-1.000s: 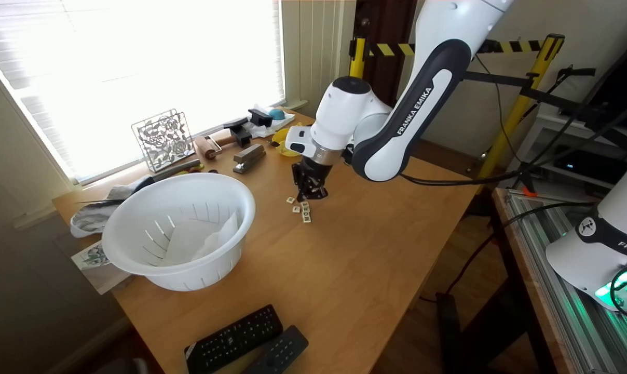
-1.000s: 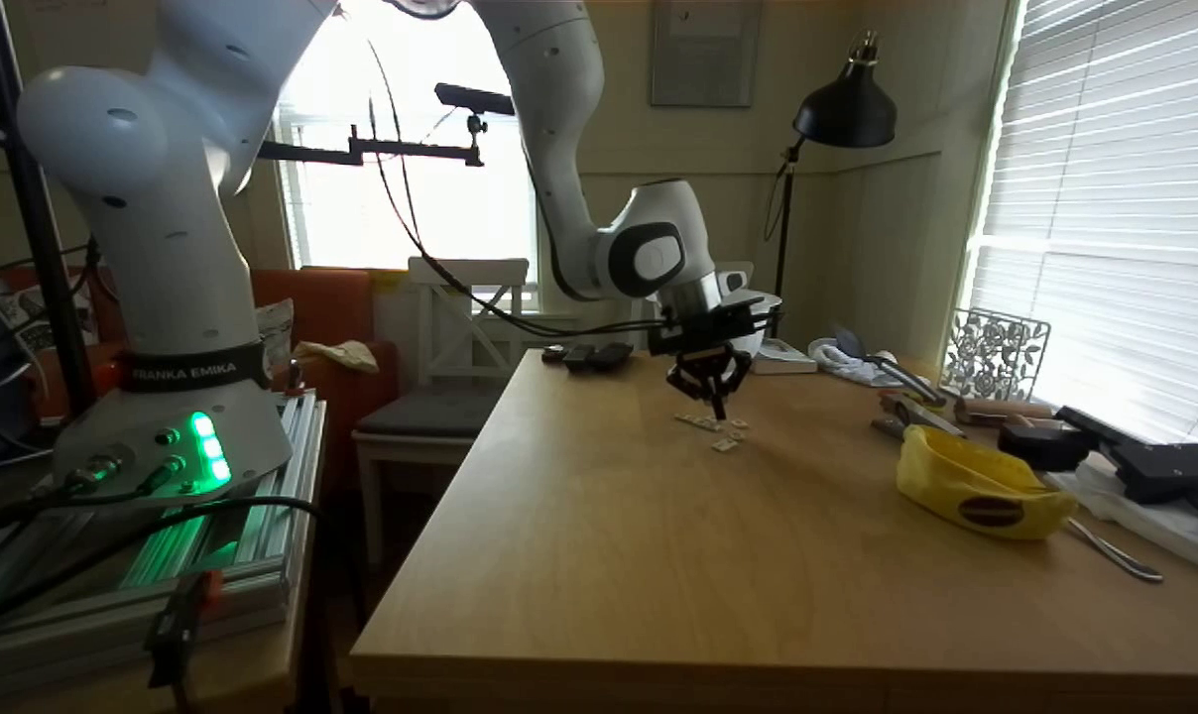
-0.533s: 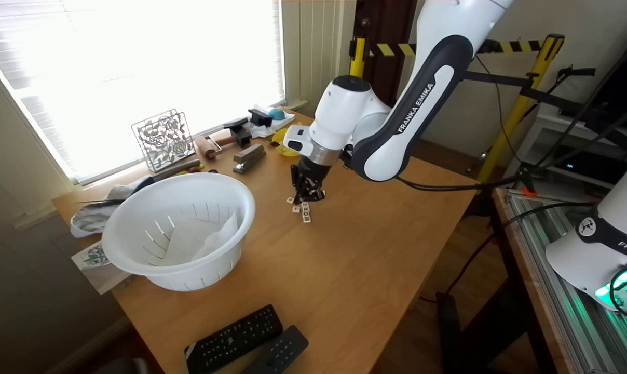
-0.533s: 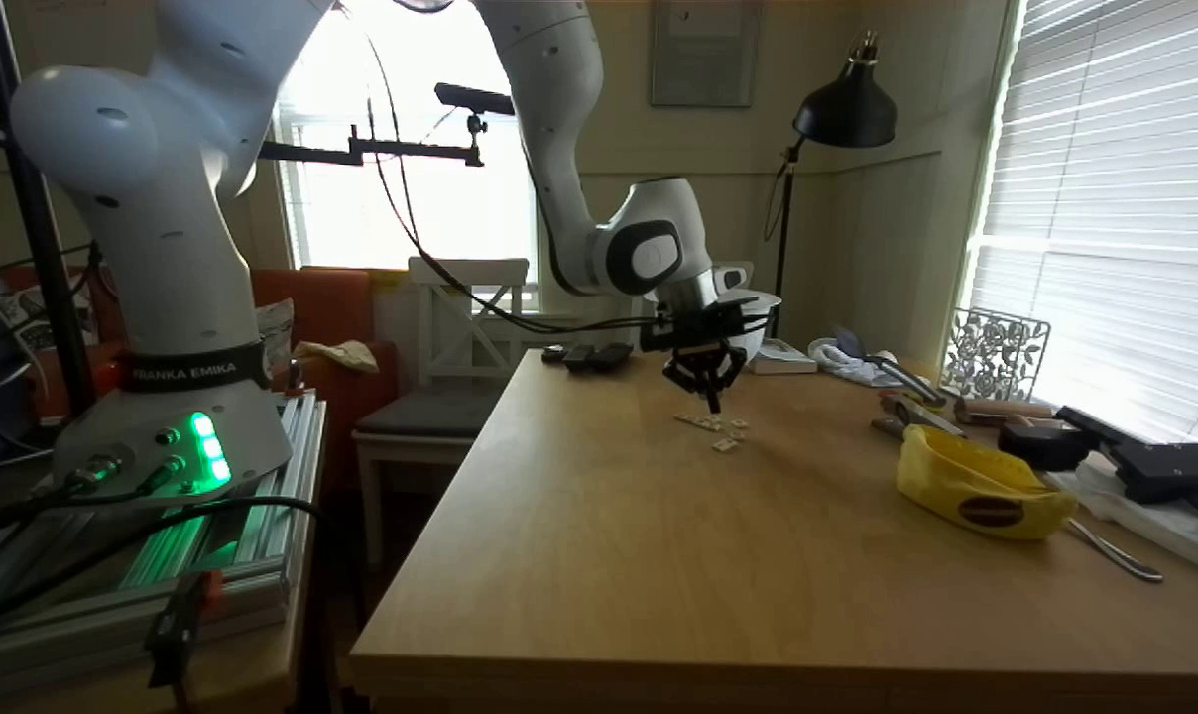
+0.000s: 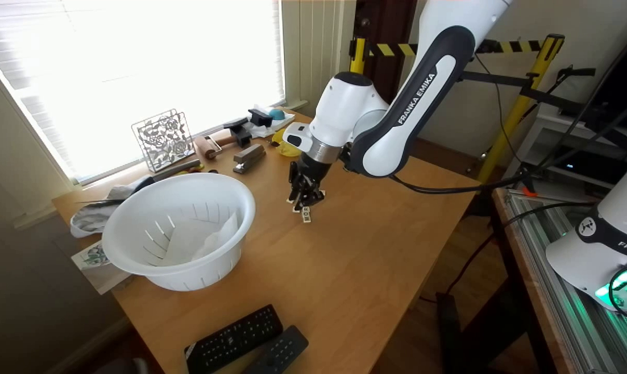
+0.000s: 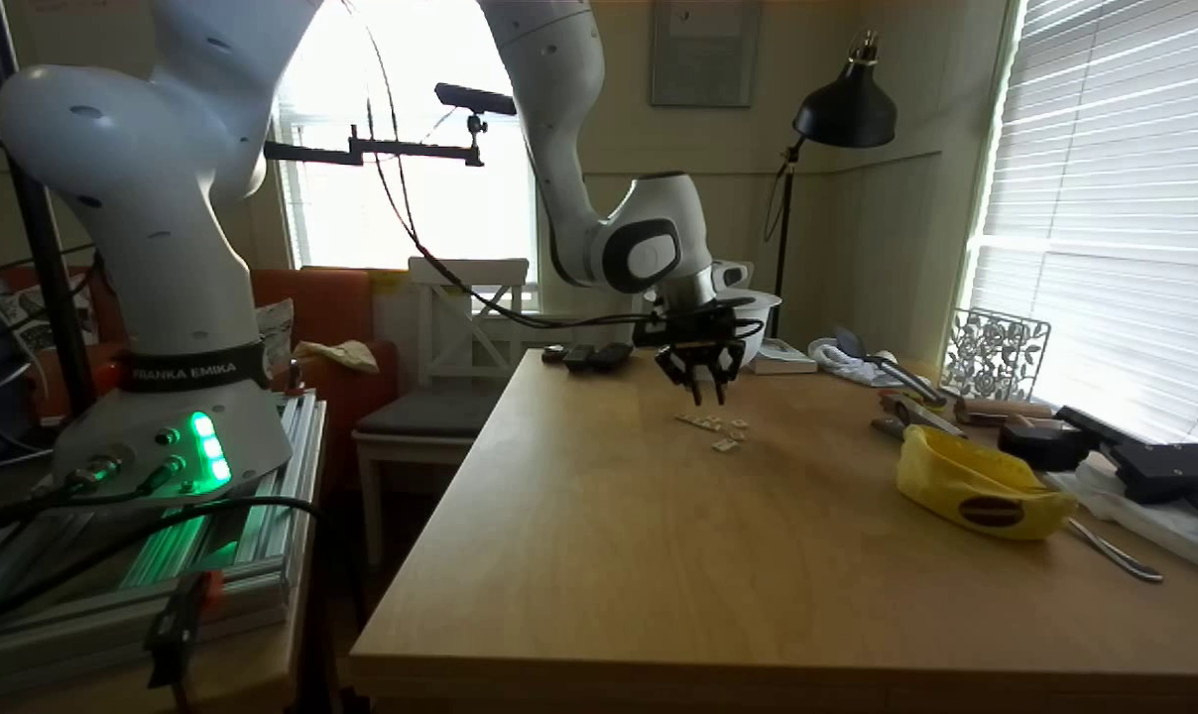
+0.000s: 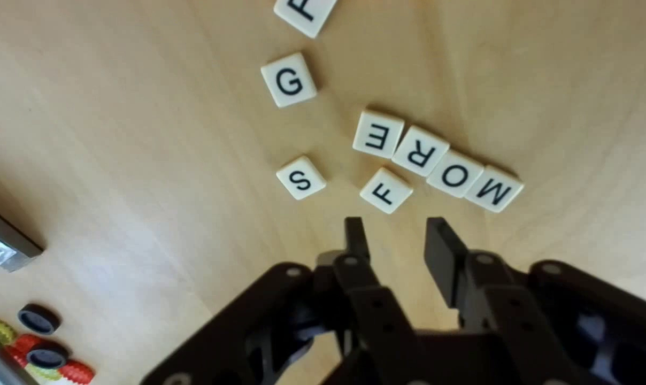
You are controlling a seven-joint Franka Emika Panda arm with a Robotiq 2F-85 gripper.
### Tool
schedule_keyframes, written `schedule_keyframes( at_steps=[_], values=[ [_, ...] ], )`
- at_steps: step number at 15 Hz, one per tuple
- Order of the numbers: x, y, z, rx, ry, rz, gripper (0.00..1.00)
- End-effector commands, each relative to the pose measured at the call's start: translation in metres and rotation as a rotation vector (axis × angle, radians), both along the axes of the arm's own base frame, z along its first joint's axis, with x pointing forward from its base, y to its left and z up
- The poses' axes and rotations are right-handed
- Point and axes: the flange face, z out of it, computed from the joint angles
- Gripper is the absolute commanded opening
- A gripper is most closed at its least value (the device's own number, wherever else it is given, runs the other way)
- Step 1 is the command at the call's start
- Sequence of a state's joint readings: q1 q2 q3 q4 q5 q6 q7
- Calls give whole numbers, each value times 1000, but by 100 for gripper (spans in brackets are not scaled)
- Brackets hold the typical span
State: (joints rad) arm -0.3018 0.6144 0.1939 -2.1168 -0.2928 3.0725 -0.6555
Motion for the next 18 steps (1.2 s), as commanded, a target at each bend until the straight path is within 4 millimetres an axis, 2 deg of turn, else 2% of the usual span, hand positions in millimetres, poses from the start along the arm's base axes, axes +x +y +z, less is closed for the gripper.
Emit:
schedule_keyframes(
  at_steps=[1,5,8,9,11,18],
  values=[
    [-6,1,10,42,15,-48,68],
    [-6,5,14,88,37,-90,96],
    [-5,6,14,109,58,-100,100],
    [-5,5,13,112,68,-107,74],
    [-4,2,9,116,88,-118,73],
    [-3,-10,0,125,133,-143,22]
  ],
)
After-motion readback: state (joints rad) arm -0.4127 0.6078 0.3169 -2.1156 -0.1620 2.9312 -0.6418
